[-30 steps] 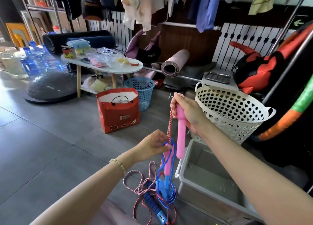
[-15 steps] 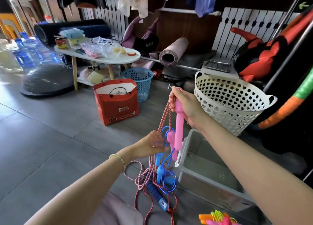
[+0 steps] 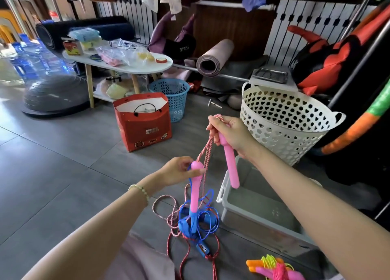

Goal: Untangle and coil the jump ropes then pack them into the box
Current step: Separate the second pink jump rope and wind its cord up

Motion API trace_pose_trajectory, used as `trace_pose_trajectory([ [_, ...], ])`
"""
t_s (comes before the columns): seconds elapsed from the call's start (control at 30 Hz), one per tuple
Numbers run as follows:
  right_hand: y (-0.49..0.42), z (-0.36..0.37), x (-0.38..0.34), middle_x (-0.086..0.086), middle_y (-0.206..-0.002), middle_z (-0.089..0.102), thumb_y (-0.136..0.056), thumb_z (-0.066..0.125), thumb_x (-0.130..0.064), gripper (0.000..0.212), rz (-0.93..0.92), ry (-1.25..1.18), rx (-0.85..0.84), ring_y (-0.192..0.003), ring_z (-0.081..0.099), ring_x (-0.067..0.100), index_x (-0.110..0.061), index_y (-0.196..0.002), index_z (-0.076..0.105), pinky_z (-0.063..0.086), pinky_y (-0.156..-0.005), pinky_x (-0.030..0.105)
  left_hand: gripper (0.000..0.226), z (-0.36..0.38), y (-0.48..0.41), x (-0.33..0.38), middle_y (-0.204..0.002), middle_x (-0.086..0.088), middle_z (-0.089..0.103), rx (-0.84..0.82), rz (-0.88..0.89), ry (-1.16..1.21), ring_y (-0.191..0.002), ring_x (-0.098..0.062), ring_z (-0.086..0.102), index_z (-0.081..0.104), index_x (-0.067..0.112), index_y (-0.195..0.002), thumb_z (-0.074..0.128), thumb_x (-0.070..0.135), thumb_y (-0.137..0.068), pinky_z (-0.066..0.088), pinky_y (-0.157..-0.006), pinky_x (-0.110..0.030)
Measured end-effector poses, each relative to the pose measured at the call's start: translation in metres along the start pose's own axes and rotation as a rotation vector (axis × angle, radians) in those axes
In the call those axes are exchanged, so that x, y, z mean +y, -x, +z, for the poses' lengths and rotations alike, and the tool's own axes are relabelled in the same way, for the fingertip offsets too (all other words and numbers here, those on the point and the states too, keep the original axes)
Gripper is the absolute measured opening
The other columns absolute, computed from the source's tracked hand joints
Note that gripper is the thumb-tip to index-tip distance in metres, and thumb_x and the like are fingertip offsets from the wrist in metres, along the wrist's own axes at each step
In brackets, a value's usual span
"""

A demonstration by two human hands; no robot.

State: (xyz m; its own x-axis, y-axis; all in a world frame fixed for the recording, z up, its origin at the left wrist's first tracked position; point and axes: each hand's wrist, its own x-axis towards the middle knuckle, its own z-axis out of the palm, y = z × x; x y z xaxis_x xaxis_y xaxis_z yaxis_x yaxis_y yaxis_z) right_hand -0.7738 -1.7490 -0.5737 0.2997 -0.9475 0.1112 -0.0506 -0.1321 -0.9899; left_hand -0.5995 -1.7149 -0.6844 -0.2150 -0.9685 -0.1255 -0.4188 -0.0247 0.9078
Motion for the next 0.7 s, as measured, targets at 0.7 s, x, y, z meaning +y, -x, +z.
trace_pose_trajectory([
  [0.7,0.002,-0.018,0.003,0.010,-0.079,0.068,-0.088,0.063,-0.034,0.029,0.304,0.283,0.043,-0.040,0.053,0.009,-0.006,-0.085,0.069,0.046,-0.045,0.018,0.013,-0.073,0.028,0.057,-0.067,-0.005,0.053,-0.106,-0.412,0.205,-0.046,-0.012,0.052,0.054,0.008,-0.079,0.057,0.007,-0.091,0.048,-0.046,-0.023],
])
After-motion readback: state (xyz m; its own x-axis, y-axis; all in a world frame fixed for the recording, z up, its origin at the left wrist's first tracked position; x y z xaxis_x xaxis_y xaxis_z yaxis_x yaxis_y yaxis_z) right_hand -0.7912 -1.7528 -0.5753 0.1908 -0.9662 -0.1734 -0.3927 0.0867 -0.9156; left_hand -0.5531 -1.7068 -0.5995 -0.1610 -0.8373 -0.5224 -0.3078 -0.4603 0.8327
